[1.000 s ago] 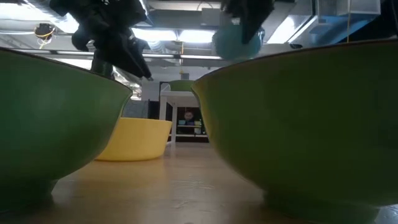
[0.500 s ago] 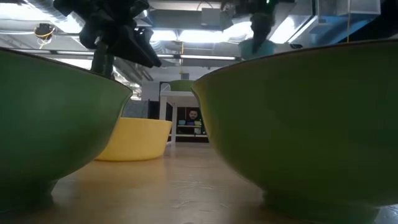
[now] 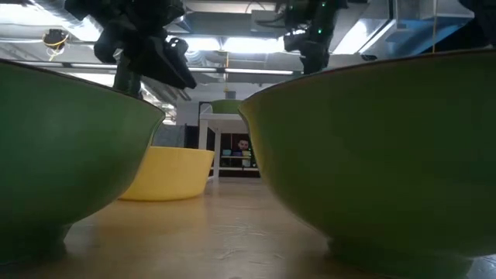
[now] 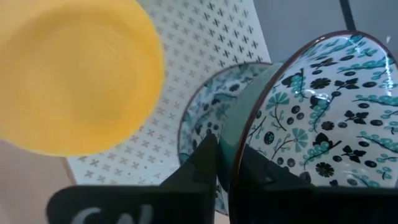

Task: Pick & Place Mini bowls
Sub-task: Stack the right blue patterned bowl on top of the other blue patterned bowl on the shelf

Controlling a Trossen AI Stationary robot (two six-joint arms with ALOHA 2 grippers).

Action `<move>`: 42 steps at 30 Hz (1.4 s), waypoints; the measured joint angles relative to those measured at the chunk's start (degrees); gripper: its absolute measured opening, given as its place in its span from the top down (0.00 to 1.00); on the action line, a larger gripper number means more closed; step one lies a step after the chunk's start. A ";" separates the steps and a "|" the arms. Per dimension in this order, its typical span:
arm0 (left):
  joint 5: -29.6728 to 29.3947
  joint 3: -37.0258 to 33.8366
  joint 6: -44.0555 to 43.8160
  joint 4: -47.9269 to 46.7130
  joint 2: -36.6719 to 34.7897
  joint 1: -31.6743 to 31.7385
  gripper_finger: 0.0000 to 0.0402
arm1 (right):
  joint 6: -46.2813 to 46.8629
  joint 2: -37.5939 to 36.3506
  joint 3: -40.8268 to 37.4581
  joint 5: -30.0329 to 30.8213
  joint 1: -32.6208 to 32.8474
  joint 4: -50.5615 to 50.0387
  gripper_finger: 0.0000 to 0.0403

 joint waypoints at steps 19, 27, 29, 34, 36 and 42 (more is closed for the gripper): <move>0.00 0.00 -0.82 -0.58 0.00 0.00 0.58 | 4.22 0.83 -0.01 -2.62 -0.68 -1.01 0.90; 0.00 0.00 -0.90 -0.58 0.00 0.00 0.58 | 4.53 0.83 0.00 -2.62 -0.68 -1.05 0.90; -0.02 0.00 -0.90 -0.58 0.00 -0.02 0.58 | 4.91 0.83 0.00 -2.62 -0.68 -1.08 0.90; -0.02 0.00 -1.00 -0.59 0.00 -0.02 0.58 | 5.51 0.82 0.00 -2.60 -0.68 -0.98 0.87; -0.02 0.00 -1.43 -0.60 0.00 0.00 0.58 | 5.72 0.83 0.00 -2.54 -0.68 -0.80 0.82; -0.04 0.00 -1.95 -0.60 0.00 -0.01 0.58 | 5.95 0.81 0.00 -2.18 -0.68 -0.71 0.62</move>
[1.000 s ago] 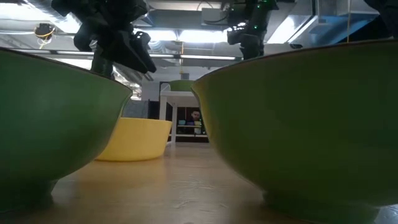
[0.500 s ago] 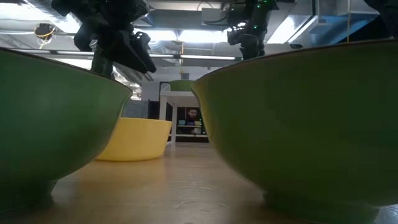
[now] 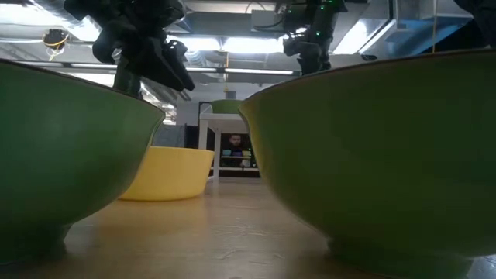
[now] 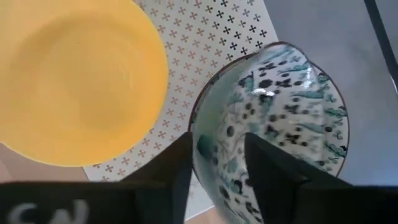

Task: Pick & Place Mini bowls
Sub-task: Stack the right blue patterned bowl on top of the other blue patterned bowl on the shelf

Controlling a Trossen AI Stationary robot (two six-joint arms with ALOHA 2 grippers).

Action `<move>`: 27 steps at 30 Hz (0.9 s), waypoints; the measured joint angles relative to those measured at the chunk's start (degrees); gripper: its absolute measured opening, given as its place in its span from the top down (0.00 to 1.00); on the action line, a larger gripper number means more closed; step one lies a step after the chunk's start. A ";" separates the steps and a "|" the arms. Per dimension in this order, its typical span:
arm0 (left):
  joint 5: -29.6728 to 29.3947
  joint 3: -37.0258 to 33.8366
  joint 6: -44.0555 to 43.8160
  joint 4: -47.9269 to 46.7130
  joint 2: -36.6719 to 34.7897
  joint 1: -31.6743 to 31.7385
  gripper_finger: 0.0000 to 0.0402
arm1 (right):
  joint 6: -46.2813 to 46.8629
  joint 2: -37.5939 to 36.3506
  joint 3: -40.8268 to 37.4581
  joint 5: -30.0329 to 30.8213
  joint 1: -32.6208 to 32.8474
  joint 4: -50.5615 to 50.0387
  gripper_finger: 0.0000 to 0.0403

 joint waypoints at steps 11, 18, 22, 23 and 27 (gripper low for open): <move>-0.02 0.00 0.00 0.00 0.00 0.00 0.58 | 0.50 -0.09 0.00 4.78 0.00 -0.20 0.62; -0.04 0.00 0.00 0.00 0.00 0.01 0.58 | 1.02 -0.09 0.00 5.20 -0.81 -0.95 0.85; -0.04 0.00 -0.02 0.00 0.00 0.00 0.58 | 1.23 -0.09 -0.12 15.77 -4.20 1.60 0.96; -0.04 0.00 -0.02 0.00 0.00 -0.01 0.58 | 1.54 -0.11 -0.48 17.71 -5.50 3.58 0.98; -0.04 0.00 -1.07 0.00 0.00 0.00 0.58 | 2.79 -0.17 -3.01 11.15 -9.98 8.62 0.97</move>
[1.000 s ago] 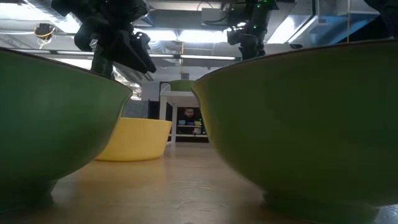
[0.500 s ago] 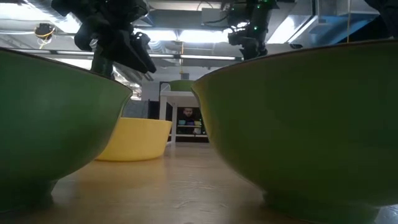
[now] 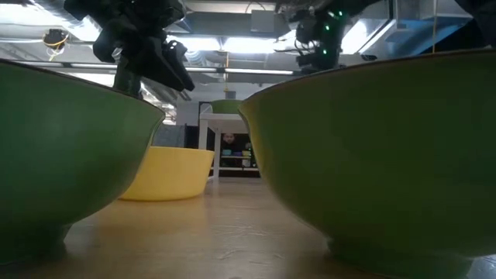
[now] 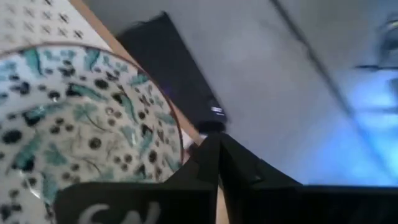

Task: Pick & Place Mini bowls
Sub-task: Stack the right blue patterned bowl on top of the other blue patterned bowl on the shelf

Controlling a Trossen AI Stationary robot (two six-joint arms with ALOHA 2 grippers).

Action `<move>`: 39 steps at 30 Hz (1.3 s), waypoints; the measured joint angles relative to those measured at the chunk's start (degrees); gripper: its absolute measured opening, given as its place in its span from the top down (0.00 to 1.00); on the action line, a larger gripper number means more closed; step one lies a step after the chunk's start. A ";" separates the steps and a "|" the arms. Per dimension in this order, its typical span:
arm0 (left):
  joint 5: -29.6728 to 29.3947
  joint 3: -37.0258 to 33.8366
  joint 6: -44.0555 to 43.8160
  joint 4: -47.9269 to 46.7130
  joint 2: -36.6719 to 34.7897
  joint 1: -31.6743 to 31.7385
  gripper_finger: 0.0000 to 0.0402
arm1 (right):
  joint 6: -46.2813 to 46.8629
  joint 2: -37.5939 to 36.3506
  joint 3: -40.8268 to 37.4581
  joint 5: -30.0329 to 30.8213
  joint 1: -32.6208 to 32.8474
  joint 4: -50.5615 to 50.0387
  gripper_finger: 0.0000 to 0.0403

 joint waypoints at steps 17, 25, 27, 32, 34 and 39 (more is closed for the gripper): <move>-2.46 0.02 1.79 2.76 0.00 -0.02 0.58 | -0.25 0.02 -1.12 -8.53 -1.92 2.97 0.99; -3.70 0.02 1.53 4.42 -0.02 -0.02 0.58 | 1.69 0.28 -1.15 -14.00 -3.36 2.88 0.98; -3.80 0.02 1.53 4.42 -0.02 0.01 0.58 | 1.69 0.28 -1.15 -14.02 -3.56 2.82 0.97; -3.80 0.02 1.55 4.42 -0.02 -0.02 0.58 | 1.68 0.28 -1.15 -14.03 -4.32 2.75 0.99; -3.80 0.02 1.54 4.42 -0.02 0.01 0.58 | 1.45 0.28 -1.15 -14.62 -4.47 2.52 0.99; -3.47 0.02 1.55 4.42 -0.02 -0.02 0.58 | 1.47 0.28 -1.15 -15.98 -4.47 1.84 0.97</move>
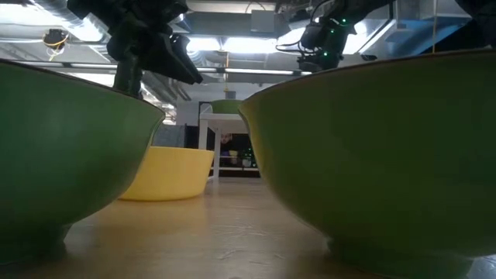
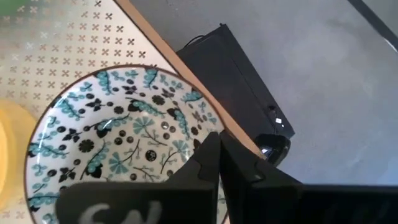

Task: Pick & Place Mini bowls
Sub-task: Stack the right blue patterned bowl on top of the other blue patterned bowl on the shelf

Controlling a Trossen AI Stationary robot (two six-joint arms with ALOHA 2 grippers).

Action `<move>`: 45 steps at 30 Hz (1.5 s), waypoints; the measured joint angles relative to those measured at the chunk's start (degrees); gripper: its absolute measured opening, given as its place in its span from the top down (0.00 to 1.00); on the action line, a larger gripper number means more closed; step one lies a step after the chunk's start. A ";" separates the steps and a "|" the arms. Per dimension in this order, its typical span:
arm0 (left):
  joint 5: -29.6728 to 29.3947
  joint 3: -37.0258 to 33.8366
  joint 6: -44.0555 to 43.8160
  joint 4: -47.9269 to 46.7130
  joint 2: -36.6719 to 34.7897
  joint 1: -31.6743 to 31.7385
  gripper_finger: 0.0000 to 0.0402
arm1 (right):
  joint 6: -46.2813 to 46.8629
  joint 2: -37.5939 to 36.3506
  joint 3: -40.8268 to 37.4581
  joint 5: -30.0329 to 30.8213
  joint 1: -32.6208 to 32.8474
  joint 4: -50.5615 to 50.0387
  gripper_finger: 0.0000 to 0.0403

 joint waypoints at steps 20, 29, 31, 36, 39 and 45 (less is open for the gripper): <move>0.10 0.00 0.02 0.00 0.02 0.00 0.58 | -0.57 0.00 -3.04 -2.57 -0.22 2.40 0.99; -1.10 0.00 1.54 1.55 0.02 0.02 0.58 | 0.41 -0.07 0.04 -3.05 -0.22 3.27 0.97; -1.43 0.00 1.59 2.15 0.02 0.02 0.58 | 0.43 -0.08 -0.62 -1.82 -0.18 3.54 0.98; -1.43 0.00 1.28 2.10 0.02 0.02 0.58 | 1.35 -0.09 -2.68 4.18 -0.11 4.53 0.98; -1.43 0.00 1.35 2.10 0.02 0.00 0.58 | 1.35 -0.09 -3.62 4.48 -0.11 4.67 0.98; -1.43 0.00 1.60 2.10 0.02 0.01 0.58 | 0.59 -0.42 -3.81 4.52 -0.09 5.47 0.97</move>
